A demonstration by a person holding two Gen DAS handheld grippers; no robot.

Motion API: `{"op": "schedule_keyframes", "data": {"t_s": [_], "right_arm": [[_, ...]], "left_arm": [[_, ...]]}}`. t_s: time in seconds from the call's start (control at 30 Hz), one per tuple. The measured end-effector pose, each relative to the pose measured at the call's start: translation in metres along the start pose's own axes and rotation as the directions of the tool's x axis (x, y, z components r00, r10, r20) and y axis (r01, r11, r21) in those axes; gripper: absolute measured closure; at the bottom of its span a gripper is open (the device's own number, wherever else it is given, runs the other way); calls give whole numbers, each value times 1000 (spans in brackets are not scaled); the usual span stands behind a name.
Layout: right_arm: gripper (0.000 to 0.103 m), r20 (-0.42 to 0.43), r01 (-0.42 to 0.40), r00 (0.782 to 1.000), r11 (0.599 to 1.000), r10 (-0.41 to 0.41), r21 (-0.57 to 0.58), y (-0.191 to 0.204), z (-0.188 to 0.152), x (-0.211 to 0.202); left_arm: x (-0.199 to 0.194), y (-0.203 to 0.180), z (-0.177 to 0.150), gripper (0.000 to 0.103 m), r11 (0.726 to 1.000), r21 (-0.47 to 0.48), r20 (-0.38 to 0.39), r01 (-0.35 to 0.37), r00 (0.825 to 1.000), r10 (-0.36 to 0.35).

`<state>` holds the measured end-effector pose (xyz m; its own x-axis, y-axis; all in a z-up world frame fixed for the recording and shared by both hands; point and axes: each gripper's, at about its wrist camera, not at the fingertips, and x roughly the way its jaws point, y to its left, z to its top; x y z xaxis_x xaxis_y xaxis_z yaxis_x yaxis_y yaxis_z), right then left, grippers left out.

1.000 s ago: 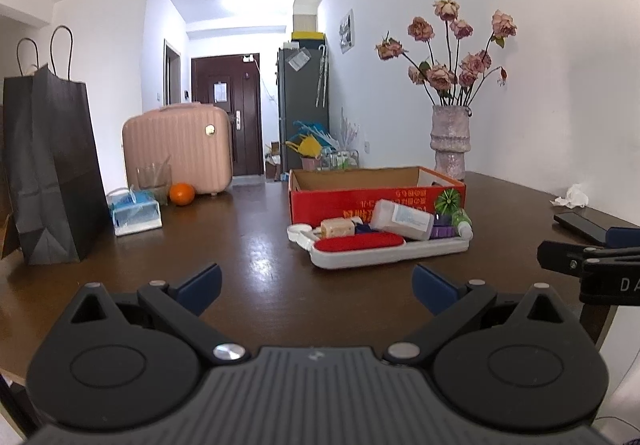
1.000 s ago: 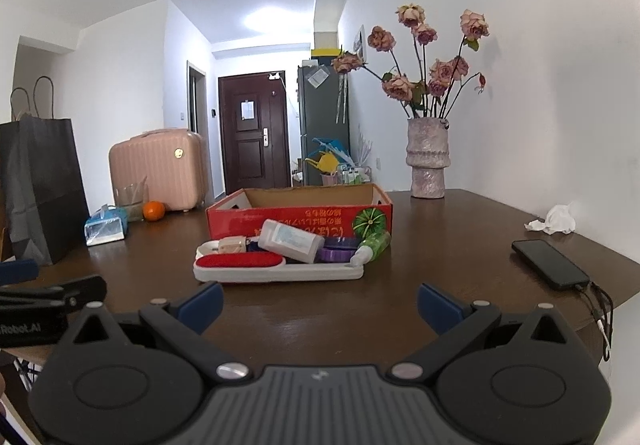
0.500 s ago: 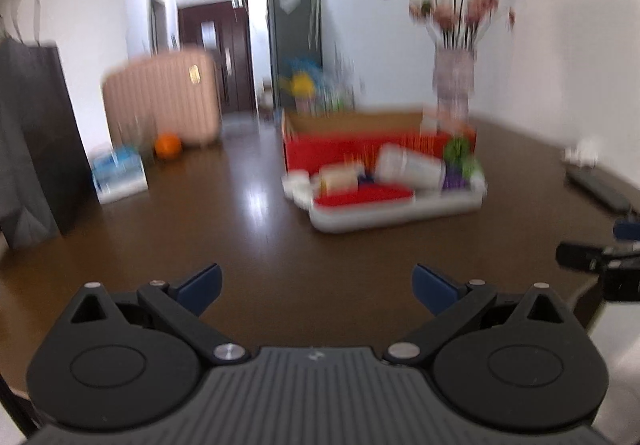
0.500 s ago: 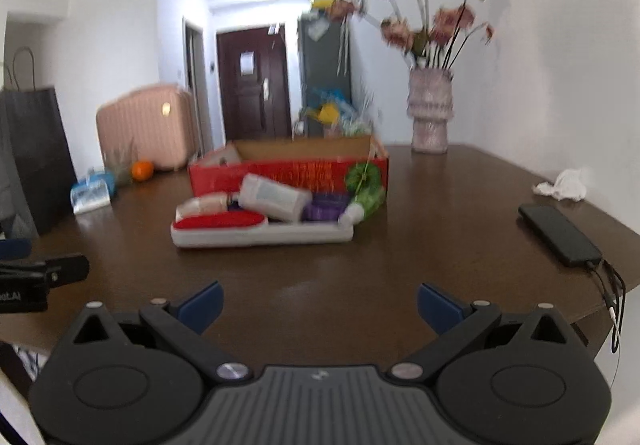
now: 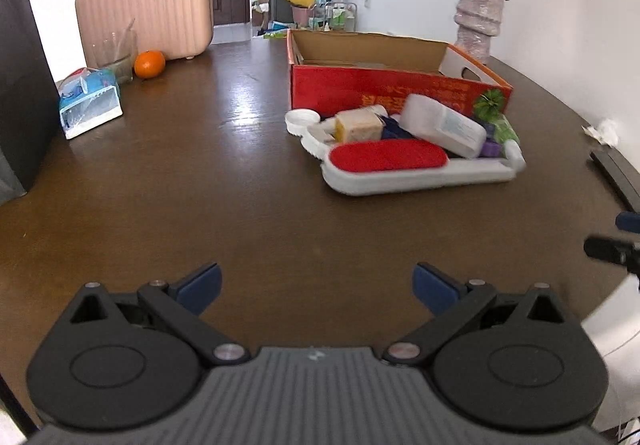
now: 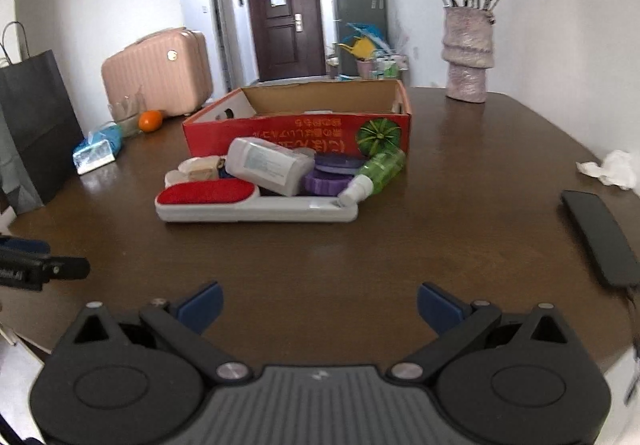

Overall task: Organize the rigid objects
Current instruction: 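Grasp the red brush head with the left tool while the right tool grips its white handle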

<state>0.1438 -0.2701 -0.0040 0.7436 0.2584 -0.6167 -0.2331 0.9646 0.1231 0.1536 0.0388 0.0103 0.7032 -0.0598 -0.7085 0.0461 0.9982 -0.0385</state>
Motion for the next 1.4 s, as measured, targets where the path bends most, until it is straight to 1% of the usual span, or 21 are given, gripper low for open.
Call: {"op": "schedule_keyframes", "data": {"t_s": [0.1,0.17,0.23,0.3,0.37,0.4,0.5,0.53,0.57,0.63,0.67,0.8,0.93,1.0,1.03,1.07,1.1,1.2,1.27,1.3,1.4], "right_arm": [[0,-55,-45,997,999,44,-21,-5,9,16],[0,-58,-30,998,999,28,-30,-6,15,24],[0,-59,-29,998,999,27,-41,-9,24,32],[5,-47,-24,999,999,23,-35,-15,33,39],[14,-45,-27,999,999,26,-25,-21,42,48],[15,-46,-29,999,999,28,-16,-25,47,52],[25,-40,-34,999,999,35,12,-34,58,66],[32,-37,-36,999,999,37,21,-37,61,71],[42,-40,-37,998,999,38,31,-40,64,76],[52,-52,-42,998,997,46,63,-46,68,88],[55,-62,-45,997,996,50,80,-48,70,94],[57,-85,-69,993,992,78,109,-50,71,114],[64,-74,-23,997,990,34,141,-54,70,125],[67,-69,-17,997,986,28,164,-59,70,128],[67,-77,-19,997,985,32,173,-61,70,131],[69,-83,-26,996,983,42,180,-62,70,133],[69,-92,-37,994,982,55,187,-63,69,136],[69,-93,-39,994,983,56,181,-63,67,137],[72,-96,-39,994,981,58,191,-65,69,138],[73,-99,-40,993,980,60,193,-65,69,137],[75,-96,-52,993,976,74,212,-67,66,135]], "left_arm": [[12,7,18,0,999,-35,-25,39,999,-40],[21,10,30,0,996,-62,-48,68,996,-71],[29,13,40,0,993,-81,-59,81,995,-86],[37,13,51,0,993,-81,-59,84,994,-89],[45,11,60,0,995,-71,-50,69,996,-73],[49,10,64,0,996,-69,-44,64,997,-67],[60,8,76,0,995,-68,-30,75,997,-77],[65,8,80,0,995,-67,-22,79,996,-81],[69,7,83,0,994,-70,-17,81,996,-83],[77,9,87,2,991,-89,-13,97,995,-98],[81,10,89,4,989,-101,-19,103,994,-106],[94,8,94,6,985,-123,-22,118,992,-121],[104,6,97,14,983,-137,-42,123,991,-129],[111,5,94,20,984,-139,-67,112,990,-122],[114,4,93,28,984,-143,-81,108,990,-120],[117,5,91,34,983,-151,-97,108,988,-123],[120,7,90,34,979,-169,-101,117,986,-135],[122,12,90,40,969,-203,-96,142,982,-164],[121,15,91,51,961,-223,-96,164,977,-189],[120,14,91,52,958,-226,-92,175,975,-200],[116,9,88,52,964,-208,-81,165,979,-185]]}}
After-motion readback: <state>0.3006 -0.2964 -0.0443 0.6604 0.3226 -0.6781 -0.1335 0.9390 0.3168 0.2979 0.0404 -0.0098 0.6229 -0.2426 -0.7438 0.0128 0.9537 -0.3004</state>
